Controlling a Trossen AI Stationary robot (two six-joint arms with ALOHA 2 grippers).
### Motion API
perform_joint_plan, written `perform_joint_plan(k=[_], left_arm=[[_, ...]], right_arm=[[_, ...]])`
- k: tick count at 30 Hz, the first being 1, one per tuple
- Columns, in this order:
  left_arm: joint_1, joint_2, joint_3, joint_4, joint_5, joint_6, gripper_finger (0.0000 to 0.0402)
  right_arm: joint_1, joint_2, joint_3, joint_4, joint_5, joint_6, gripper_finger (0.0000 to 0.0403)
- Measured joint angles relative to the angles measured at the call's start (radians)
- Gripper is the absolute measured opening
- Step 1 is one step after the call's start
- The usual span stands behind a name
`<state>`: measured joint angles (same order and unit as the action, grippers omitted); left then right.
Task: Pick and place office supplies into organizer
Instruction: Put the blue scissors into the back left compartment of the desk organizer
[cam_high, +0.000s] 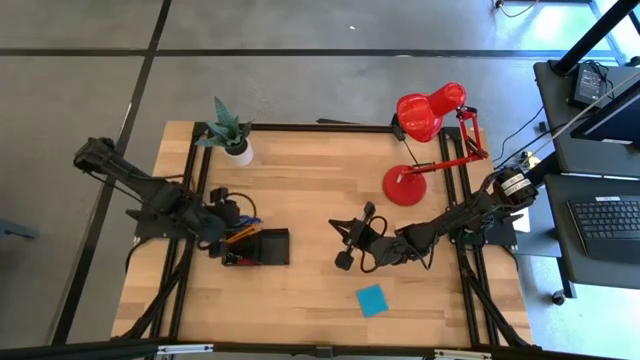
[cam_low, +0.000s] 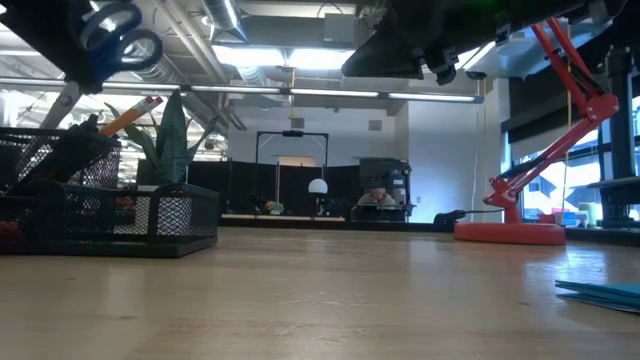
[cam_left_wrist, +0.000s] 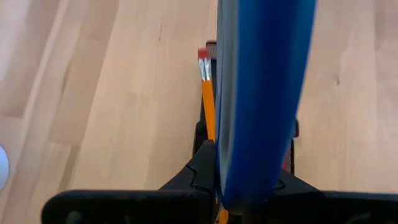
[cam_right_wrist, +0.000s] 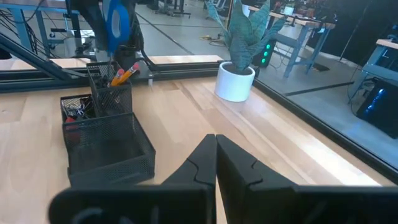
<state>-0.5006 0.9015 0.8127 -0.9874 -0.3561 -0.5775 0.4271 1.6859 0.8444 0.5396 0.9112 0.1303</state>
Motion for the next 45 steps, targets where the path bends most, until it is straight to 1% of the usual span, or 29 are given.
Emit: perform_joint_plan(k=[6, 14, 22, 26, 30, 45], left_arm=[[0.039, 0.065, 0.0, 0.0, 0.054, -0.019, 0.0033], [0.083, 0.122, 0.0, 0.001, 0.14, 0.001, 0.0032], [0.105, 0.177, 0.0, 0.002, 0.146, 0.007, 0.0032], [0.105, 0.196, 0.0, 0.006, 0.143, 0.007, 0.004], [0.105, 0.197, 0.0, 0.029, 0.142, 0.007, 0.0048], [0.104, 0.184, 0.0, 0.025, 0.151, 0.005, 0.0086]], right_arm=[[0.0, 0.0, 0.0, -0.002, 0.0, 0.0, 0.0012], [0.0, 0.0, 0.0, -0.014, 0.0, 0.0, 0.0012], [0.0, 0.001, 0.001, -0.021, 0.0, 0.003, 0.0012], [0.0, 0.001, 0.001, -0.035, 0.0, 0.023, 0.0012], [0.0, 0.001, 0.001, -0.037, 0.0, 0.023, 0.0012], [0.0, 0.001, 0.001, -0.037, 0.0, 0.022, 0.0012]])
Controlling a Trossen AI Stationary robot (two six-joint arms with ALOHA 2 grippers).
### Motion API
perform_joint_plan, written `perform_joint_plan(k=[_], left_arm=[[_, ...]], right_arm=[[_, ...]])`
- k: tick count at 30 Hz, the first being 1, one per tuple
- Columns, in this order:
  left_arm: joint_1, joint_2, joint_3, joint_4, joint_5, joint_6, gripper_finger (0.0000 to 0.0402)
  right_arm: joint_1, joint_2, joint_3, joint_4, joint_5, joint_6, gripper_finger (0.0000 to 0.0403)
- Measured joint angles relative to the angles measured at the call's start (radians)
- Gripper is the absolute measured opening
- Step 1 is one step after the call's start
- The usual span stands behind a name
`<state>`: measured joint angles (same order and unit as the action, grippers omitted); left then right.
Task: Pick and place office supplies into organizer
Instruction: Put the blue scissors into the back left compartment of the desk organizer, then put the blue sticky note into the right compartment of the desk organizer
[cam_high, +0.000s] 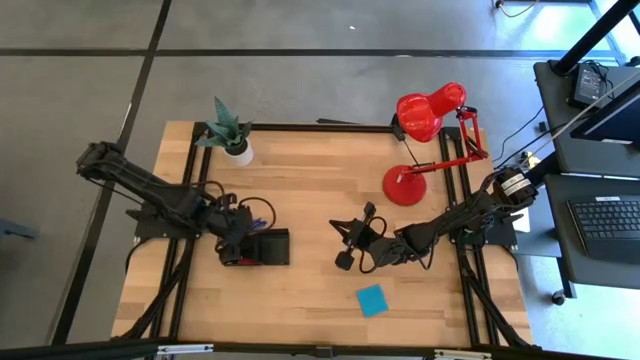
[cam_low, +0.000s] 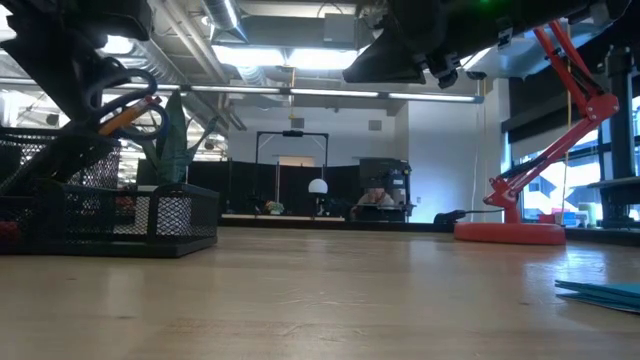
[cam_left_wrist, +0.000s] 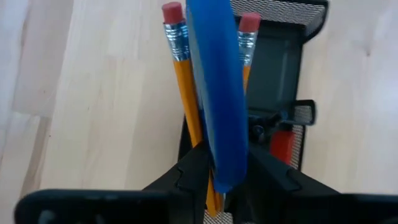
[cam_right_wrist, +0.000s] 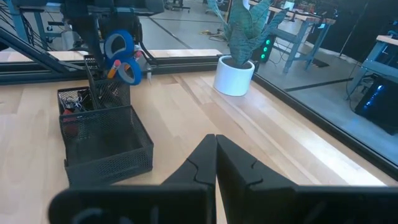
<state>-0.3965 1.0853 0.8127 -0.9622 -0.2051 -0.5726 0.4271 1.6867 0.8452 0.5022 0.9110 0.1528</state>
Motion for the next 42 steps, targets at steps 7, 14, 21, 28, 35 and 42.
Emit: perform_joint_plan(k=[7, 14, 21, 28, 35, 42], left_arm=[[0.0, -0.089, 0.0, -0.046, 0.028, -0.029, 0.0099], [0.0, -0.219, 0.0, -0.074, 0.026, -0.043, 0.0109], [-0.041, -0.392, 0.0, -0.029, -0.165, -0.007, 0.0105], [-0.149, -0.585, -0.047, 0.087, -0.358, 0.052, 0.0104], [-0.236, -0.704, -0.212, 0.382, -0.371, 0.246, 0.0102], [-0.295, -0.723, -0.357, 0.711, -0.368, 0.425, 0.0102]], right_arm=[[0.0, 0.0, 0.0, 0.0, 0.0, -0.001, 0.0012], [0.001, 0.0, 0.0, 0.0, 0.0, -0.003, 0.0012], [0.016, 0.0, 0.0, 0.0, -0.082, 0.001, 0.0012], [0.042, 0.0, 0.0, -0.021, -0.114, 0.042, 0.0012], [0.072, -0.002, 0.0, -0.107, -0.269, 0.132, 0.0012], [0.12, -0.003, 0.0, -0.113, -0.379, 0.299, 0.0012]])
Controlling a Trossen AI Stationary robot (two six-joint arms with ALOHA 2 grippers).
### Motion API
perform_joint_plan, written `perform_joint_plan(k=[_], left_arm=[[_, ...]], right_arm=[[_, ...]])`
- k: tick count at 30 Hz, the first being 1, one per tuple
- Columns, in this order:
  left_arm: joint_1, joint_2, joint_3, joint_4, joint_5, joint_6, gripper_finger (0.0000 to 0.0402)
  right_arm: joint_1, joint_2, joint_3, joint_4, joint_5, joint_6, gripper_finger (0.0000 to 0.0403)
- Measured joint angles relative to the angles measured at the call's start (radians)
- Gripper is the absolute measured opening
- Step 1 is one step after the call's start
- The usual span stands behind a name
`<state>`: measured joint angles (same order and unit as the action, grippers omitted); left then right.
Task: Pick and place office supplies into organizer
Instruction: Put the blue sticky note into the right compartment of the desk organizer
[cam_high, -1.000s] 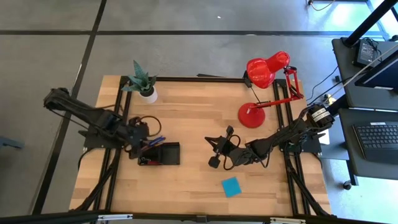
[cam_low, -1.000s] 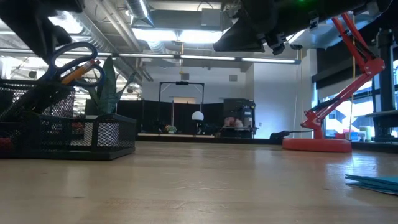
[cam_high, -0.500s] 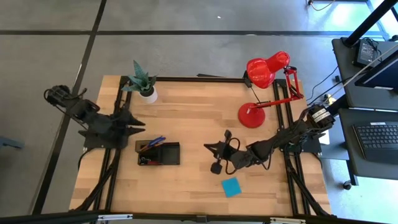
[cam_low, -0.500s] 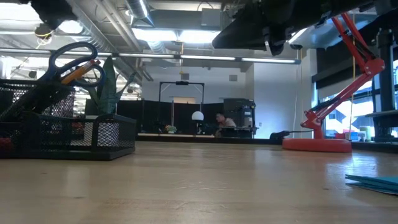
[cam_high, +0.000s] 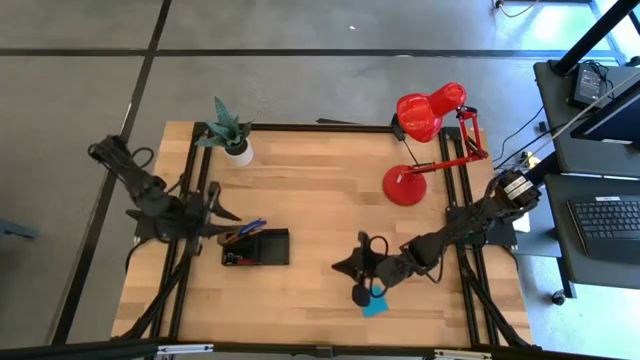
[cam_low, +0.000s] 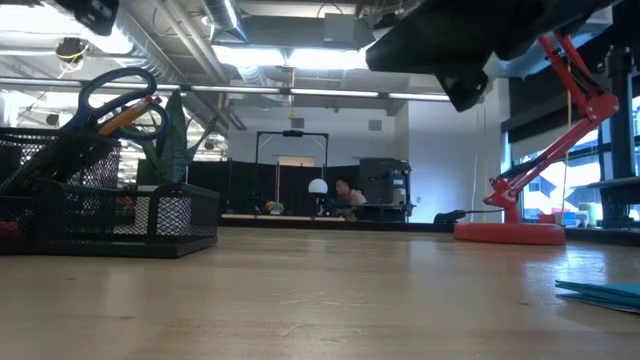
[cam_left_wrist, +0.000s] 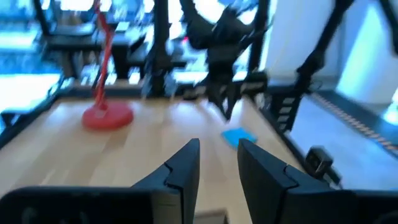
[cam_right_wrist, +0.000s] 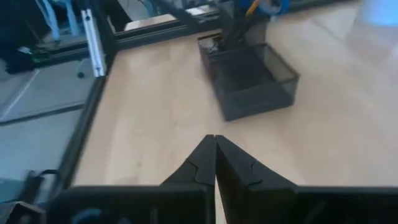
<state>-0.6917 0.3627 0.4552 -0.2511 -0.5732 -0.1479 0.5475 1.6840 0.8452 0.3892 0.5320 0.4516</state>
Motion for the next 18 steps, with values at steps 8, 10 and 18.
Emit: perform_joint_plan(k=[8, 10, 18], left_arm=[[-0.036, 0.029, -0.115, 0.341, 0.139, 0.211, 0.0102], [-0.036, 0.051, -0.132, 0.408, 0.167, 0.225, 0.0102], [-0.035, 0.297, -0.149, 0.609, 0.238, 0.267, 0.0102]], right_arm=[[0.035, 0.0, 0.0, 0.001, -0.058, 0.042, 0.0012], [0.038, 0.0, 0.0, 0.001, -0.057, 0.043, 0.0012], [0.038, 0.0, 0.0, 0.001, -0.056, 0.083, 0.0012]])
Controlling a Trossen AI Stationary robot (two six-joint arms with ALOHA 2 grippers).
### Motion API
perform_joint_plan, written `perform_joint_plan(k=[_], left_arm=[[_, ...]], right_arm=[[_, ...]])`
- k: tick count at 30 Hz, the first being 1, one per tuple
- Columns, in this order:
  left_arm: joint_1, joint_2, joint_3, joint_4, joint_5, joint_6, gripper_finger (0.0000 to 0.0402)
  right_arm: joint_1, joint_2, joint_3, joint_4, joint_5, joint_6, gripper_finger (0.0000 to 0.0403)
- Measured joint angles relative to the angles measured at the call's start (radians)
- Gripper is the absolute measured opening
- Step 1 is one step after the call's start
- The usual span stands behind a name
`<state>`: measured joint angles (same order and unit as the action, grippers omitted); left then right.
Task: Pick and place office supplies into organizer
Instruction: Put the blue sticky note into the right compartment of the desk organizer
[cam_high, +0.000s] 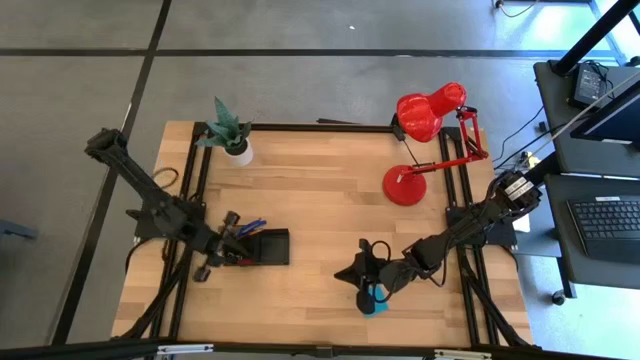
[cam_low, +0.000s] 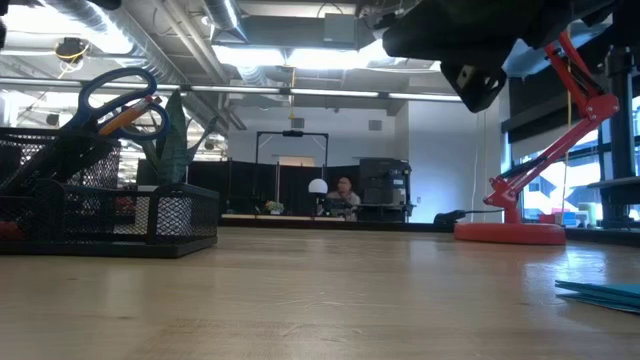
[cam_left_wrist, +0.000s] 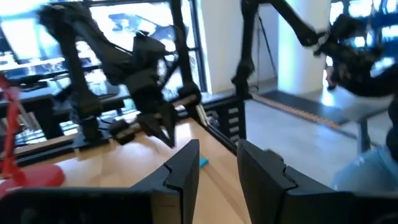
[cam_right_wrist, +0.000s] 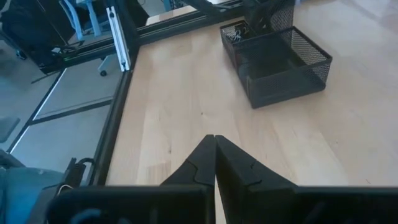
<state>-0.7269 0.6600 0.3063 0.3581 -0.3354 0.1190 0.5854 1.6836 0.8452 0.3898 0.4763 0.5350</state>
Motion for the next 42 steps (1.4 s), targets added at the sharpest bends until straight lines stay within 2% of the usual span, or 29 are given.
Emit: perform_joint_plan(k=[3, 6, 11, 14, 18, 22, 25, 28, 32, 35, 42], left_arm=[[0.0, 0.137, 0.021, 0.077, 0.012, 0.022, 0.0102], [0.007, 0.279, 0.108, 0.09, -0.048, -0.002, 0.0102], [0.033, 0.519, 0.307, -0.038, -0.099, -0.011, 0.0102], [0.05, 0.645, 0.419, -0.082, -0.116, -0.035, 0.0102], [0.073, 0.788, 0.544, -0.119, -0.124, -0.036, 0.0102], [0.109, 0.916, 0.642, -0.124, -0.126, -0.07, 0.0102], [0.137, 1.002, 0.71, -0.124, -0.115, -0.124, 0.0102], [0.158, 1.086, 0.778, -0.124, -0.092, -0.165, 0.0102], [0.176, 1.197, 0.868, -0.123, -0.088, -0.193, 0.0102], [0.184, 1.276, 0.932, -0.123, -0.089, -0.228, 0.0102], [0.184, 1.45, 1.097, -0.124, -0.191, -0.292, 0.0102]], right_arm=[[0.0, 0.0, 0.0, 0.0, 0.0, -0.013, 0.0012], [0.0, 0.0, 0.0, -0.002, 0.001, -0.015, 0.0012], [0.0, 0.0, 0.0, -0.03, 0.0, -0.01, 0.0012], [0.0, -0.001, 0.0, -0.071, -0.008, 0.056, 0.0012], [0.008, -0.008, 0.004, -0.201, -0.108, 0.142, 0.0012], [0.055, -0.009, 0.093, -0.481, -0.043, 0.116, 0.0006], [0.091, -0.011, 0.199, -0.72, -0.016, 0.184, 0.0005], [0.138, -0.011, 0.286, -0.856, 0.012, 0.242, 0.001], [0.214, -0.01, 0.356, -0.948, 0.028, 0.313, 0.0008], [0.272, 0.002, 0.367, -0.955, 0.031, 0.383, 0.0004], [0.362, 0.053, 0.367, -0.961, 0.038, 0.533, 0.0006]])
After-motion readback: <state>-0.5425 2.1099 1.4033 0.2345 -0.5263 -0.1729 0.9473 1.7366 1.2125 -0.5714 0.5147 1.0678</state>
